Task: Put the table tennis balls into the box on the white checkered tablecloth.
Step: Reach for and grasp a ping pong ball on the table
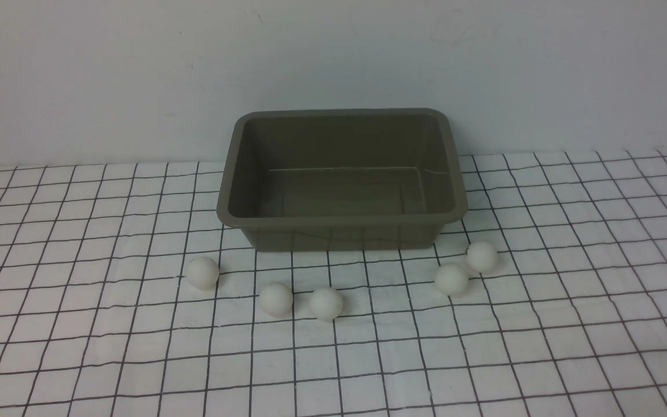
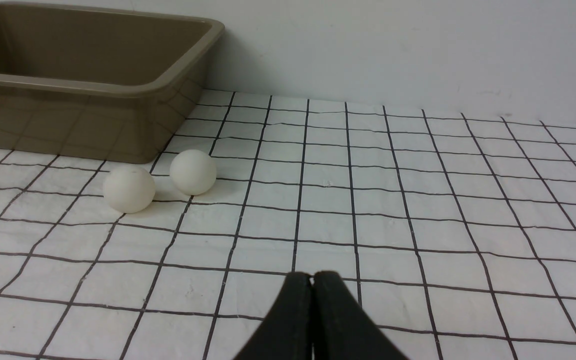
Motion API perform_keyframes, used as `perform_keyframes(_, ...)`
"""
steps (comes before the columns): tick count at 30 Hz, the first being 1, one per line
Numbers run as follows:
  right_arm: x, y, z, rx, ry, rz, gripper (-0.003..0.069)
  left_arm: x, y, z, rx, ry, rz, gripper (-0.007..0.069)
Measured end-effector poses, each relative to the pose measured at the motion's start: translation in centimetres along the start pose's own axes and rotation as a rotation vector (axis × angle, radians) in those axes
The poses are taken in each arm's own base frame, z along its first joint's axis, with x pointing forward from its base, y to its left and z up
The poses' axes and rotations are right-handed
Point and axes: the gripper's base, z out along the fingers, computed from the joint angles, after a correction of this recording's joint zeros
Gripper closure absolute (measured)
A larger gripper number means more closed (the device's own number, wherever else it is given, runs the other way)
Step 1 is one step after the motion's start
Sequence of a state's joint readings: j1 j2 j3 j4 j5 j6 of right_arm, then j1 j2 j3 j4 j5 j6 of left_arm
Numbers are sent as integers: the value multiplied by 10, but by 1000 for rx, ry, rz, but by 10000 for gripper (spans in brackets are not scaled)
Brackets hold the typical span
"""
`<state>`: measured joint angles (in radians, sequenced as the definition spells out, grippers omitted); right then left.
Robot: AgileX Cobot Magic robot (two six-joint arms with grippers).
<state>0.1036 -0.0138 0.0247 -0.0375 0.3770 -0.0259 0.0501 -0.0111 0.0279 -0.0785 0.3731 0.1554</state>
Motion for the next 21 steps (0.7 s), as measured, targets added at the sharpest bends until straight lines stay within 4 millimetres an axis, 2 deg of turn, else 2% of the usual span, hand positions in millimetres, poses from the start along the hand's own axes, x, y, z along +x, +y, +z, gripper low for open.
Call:
perform_keyframes(13,-7,0,0,2,-67,23,673,0,0,0,0,0,0,629)
perform_keyframes(20,-47,-5,-19,11,-102,50,673,0,0,0,0,1,0,629)
perform_keyframes(21,-61,-6,-27,12,-121,58,673,0,0,0,0,1,0,629)
